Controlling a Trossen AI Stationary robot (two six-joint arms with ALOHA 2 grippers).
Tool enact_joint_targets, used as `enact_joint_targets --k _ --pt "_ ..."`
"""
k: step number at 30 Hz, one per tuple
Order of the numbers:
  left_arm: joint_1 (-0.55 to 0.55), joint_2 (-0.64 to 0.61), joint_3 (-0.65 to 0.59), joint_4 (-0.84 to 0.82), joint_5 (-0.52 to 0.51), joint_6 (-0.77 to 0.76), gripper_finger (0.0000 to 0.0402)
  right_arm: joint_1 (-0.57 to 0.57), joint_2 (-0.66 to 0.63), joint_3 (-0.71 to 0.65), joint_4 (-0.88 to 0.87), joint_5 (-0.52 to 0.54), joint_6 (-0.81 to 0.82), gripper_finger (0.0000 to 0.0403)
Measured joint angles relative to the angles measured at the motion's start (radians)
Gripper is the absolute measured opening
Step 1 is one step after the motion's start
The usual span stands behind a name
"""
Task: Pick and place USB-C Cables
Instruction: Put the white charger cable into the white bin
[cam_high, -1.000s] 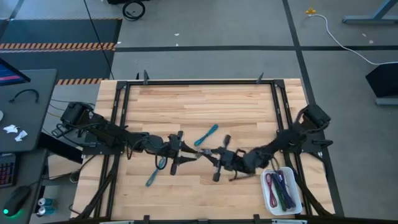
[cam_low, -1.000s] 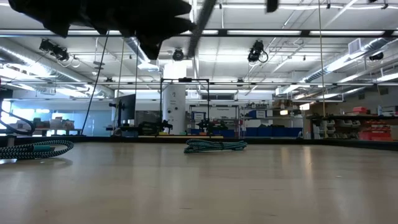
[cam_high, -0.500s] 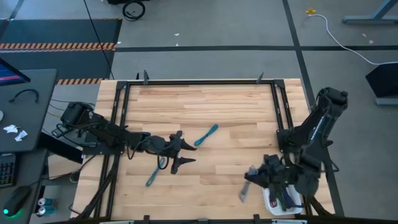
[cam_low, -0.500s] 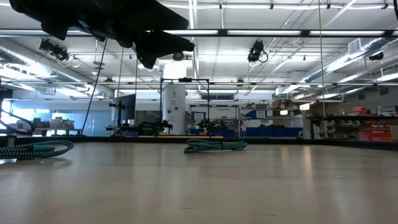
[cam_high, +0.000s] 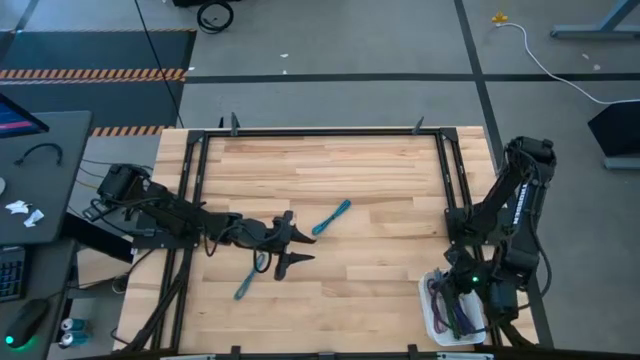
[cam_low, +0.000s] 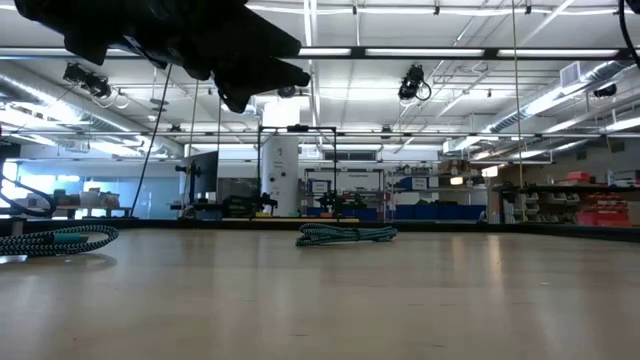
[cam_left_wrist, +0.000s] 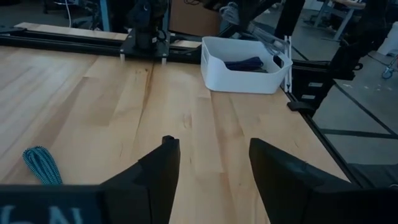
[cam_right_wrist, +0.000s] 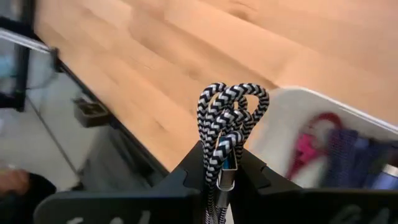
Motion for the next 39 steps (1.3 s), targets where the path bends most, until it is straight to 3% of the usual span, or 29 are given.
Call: enact_joint_targets --k 5,18,29,34,39 --pt "0.0 0.0 0.0 -0.002 0.0 0.0 0.02 -0.013 0.012 0.0 0.023 -0.031 0.005 0.004" --pt "0.0 -0.001 -0.001 -0.003 0.0 0.0 0.0193 -0.065 0.169 0.0 0.038 -0.25 -0.001 0.0041" --pt "0.0 -0.001 -0.001 -0.003 0.0 0.0 0.0188 -0.087 0.253 0.0 0.048 -0.342 -0.008 0.0045" --pt "0.0 -0.001 -0.001 -0.003 0.0 -0.001 0.0189 -0.085 0.285 0.0 0.059 -0.337 -0.035 0.0067" --pt "0.0 -0.001 -0.001 -0.002 0.0 -0.001 0.0186 -0.072 0.282 -0.001 0.058 -0.341 -0.033 0.0113"
